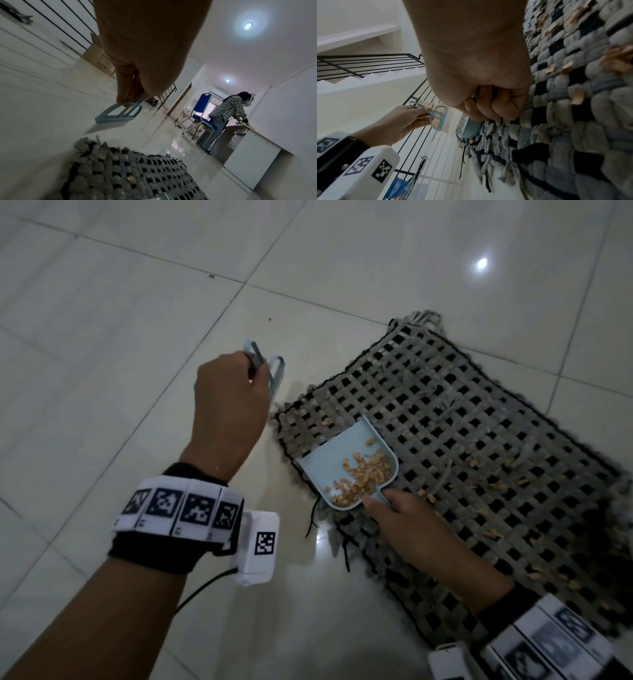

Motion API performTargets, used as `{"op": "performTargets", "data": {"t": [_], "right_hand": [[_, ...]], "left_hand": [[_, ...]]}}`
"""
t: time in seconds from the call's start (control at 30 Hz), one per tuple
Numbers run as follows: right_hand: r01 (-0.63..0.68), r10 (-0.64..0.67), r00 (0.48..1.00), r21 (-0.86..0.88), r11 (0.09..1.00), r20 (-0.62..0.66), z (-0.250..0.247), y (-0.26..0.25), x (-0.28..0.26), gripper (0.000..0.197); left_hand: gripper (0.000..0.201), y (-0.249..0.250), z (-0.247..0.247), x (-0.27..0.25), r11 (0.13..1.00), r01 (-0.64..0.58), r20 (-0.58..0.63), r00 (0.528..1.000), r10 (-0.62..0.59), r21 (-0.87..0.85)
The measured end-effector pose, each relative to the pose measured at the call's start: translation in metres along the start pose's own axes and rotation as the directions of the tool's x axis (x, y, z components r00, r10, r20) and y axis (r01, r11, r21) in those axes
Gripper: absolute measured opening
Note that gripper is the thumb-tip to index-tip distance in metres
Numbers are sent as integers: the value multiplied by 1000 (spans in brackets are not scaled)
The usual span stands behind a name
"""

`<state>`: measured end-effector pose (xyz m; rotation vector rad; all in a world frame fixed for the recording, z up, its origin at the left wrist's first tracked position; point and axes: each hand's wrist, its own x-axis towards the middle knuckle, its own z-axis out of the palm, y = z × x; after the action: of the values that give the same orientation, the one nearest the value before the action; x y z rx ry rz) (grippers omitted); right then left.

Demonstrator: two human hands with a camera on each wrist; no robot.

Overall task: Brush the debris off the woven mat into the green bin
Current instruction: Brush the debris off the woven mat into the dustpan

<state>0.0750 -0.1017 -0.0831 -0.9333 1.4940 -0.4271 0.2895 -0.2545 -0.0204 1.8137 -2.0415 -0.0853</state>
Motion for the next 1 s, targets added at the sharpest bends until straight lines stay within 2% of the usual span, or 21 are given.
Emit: {"op": "performTargets", "data": {"t": [0.23,0.43,0.63,0.83,0.9,0.93,1.0], "right_hand": [[26,-26,1000,-15,1000,-3,-1,-1,0,40],[30,-30,1000,-20,999,1,-1,0,-1,43],[31,-32,999,-43,999,-11,-1,4,1,44],[43,-45,999,-58,997,-27,-1,3,2,44],[44,-46,999,-59,997,-19,-1,3,1,44],[45,-46,999,-55,998,-14,-2,3,1,43],[47,-48,999,-47,998,-7,-2,4,1,41]], "left_hand": [[44,40,15,-32,998,-60,100,993,58,24],[43,21,-2,-29,1000,18,-11,1000,-18,-11],[45,18,10,-7,998,56,-7,998,-57,-39],[41,37,16,-22,992,55,87,995,-45,-111],[41,40,10,-32,982,83,160,985,-56,-167],[39,42,6,-37,970,114,220,973,-65,-216],[28,44,-5,-41,898,260,353,927,-128,-356]]}}
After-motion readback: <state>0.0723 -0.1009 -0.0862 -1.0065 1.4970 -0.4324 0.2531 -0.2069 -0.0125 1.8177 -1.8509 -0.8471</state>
